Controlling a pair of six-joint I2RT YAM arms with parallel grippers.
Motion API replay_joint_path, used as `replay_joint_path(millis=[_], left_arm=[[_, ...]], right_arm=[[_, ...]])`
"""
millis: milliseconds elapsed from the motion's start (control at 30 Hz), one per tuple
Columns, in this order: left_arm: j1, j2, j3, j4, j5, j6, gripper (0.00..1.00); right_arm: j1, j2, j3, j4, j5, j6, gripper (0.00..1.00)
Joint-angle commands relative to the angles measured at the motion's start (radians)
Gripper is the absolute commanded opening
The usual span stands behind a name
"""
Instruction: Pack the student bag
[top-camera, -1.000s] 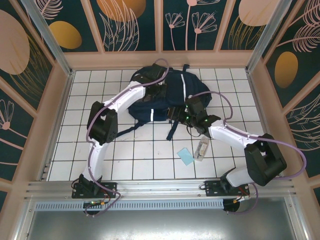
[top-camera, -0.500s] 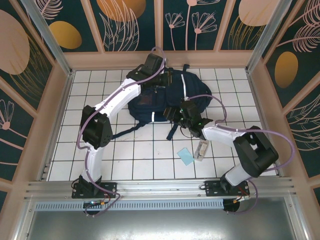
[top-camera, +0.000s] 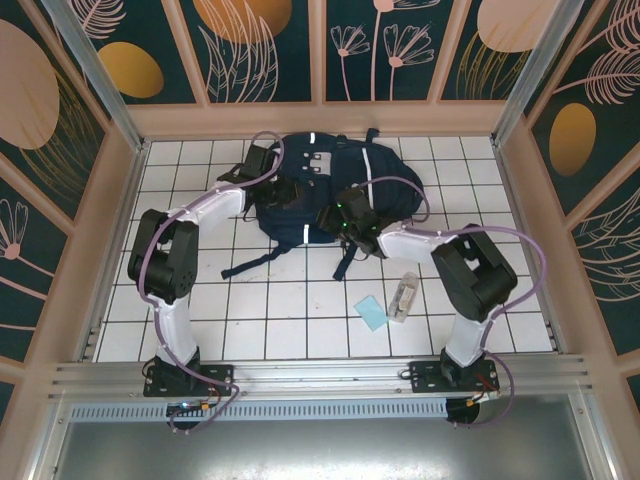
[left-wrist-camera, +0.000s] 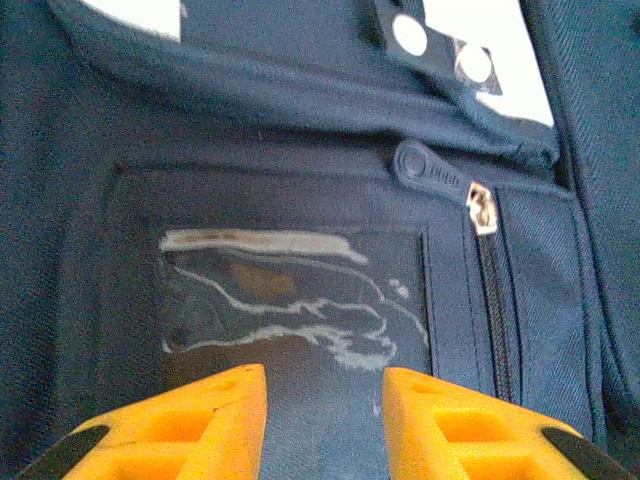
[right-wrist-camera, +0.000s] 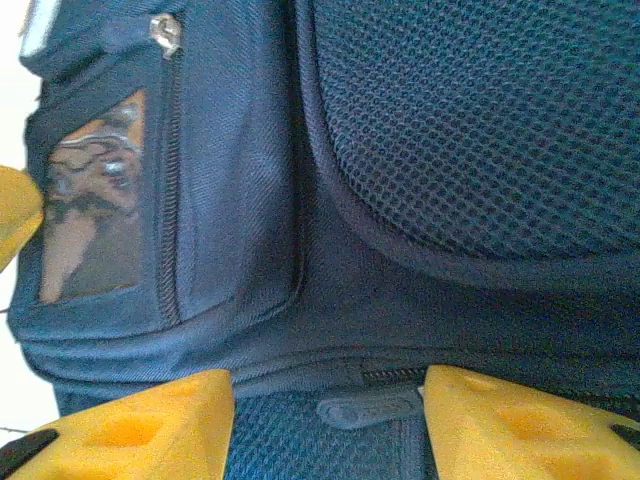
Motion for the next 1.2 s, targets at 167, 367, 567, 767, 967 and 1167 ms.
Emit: replay_joint_path(millis=[167, 367, 567, 767, 967, 1167], left_arm=[[-0.021, 0.08, -0.127, 0.145, 0.095, -0.025, 0.33], [-0.018, 0.072, -0.139, 0.142, 0.076, -0.025, 0.33], [-0.016, 0.071, -0.114, 0.13, 0.081, -0.024, 0.33], [-0.015, 0.074, -0.115, 0.112, 0.062, -0.011, 0.33], [-0.005, 0.072, -0.142, 0.101, 0.037, 0.006, 0.32], [0.022, 0.075, -0.153, 0.091, 0.028, 0.019, 0.32]], right_arm=[[0.074, 0.139, 0.168, -0.243, 0.197, -0.073, 0.6], [0.095, 0.164, 0.208, -0.359, 0.23, -0.134, 0.64], [0.102, 0.21, 0.278, -0.513, 0.332, -0.164, 0.64], [0.085, 0.307, 0.37, -0.564, 0.398, -0.169, 0.65], [0.026, 0.25, 0.294, -0.507, 0.409, -0.122, 0.39], [-0.012, 0.105, 0.23, -0.528, 0.468, -0.179, 0.36]])
